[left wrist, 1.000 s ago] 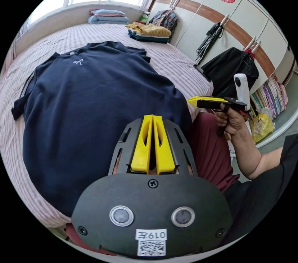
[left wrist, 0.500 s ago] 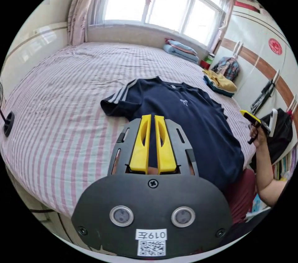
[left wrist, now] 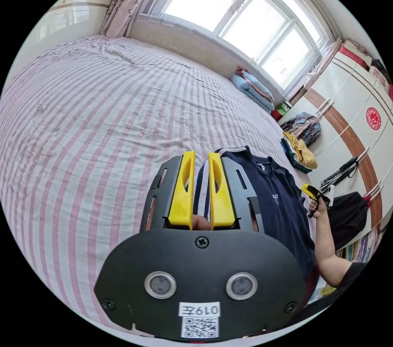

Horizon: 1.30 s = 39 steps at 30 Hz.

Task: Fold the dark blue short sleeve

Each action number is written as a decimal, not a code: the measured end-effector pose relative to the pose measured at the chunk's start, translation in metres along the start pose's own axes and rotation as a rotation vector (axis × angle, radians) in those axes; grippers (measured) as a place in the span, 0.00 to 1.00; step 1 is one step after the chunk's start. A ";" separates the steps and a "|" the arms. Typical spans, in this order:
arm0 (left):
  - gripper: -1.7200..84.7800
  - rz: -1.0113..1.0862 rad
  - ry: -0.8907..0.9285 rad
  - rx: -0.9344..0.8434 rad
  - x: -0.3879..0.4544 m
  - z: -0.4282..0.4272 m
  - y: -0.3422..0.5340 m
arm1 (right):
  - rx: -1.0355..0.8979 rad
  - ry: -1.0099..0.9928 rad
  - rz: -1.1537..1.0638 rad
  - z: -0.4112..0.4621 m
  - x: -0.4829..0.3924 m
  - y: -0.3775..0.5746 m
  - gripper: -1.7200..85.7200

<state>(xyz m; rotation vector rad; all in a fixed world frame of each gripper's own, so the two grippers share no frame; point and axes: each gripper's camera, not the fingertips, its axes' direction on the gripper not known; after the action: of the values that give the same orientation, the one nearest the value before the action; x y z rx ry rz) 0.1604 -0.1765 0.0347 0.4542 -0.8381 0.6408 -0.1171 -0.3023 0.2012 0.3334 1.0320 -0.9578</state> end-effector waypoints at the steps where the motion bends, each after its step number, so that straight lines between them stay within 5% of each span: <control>1: 0.07 0.006 0.057 -0.041 -0.004 0.005 -0.011 | -0.013 -0.030 0.002 0.000 0.004 -0.002 0.16; 14: 0.13 0.306 0.101 -0.305 0.076 0.059 -0.095 | -0.062 -0.120 -0.139 -0.010 -0.015 -0.019 0.13; 16: 0.14 0.354 0.111 -0.342 0.093 0.067 -0.103 | 0.027 0.020 -0.275 -0.024 -0.051 -0.031 0.13; 21: 0.16 0.440 0.135 -0.397 0.129 0.078 -0.124 | -0.114 -0.106 -0.515 0.008 -0.124 -0.080 0.15; 27: 0.18 0.552 0.107 -0.473 0.174 0.100 -0.137 | -0.305 -0.140 -0.466 0.076 -0.131 -0.116 0.16; 39: 0.15 0.487 0.246 -0.519 0.173 0.117 -0.163 | -0.302 -0.385 -0.310 0.115 -0.094 -0.117 0.09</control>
<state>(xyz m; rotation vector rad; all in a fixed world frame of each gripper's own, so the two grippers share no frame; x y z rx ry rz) 0.2953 -0.3061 0.2227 -0.3066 -0.8455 0.8691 -0.1604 -0.3942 0.3604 -0.2627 0.8670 -1.0725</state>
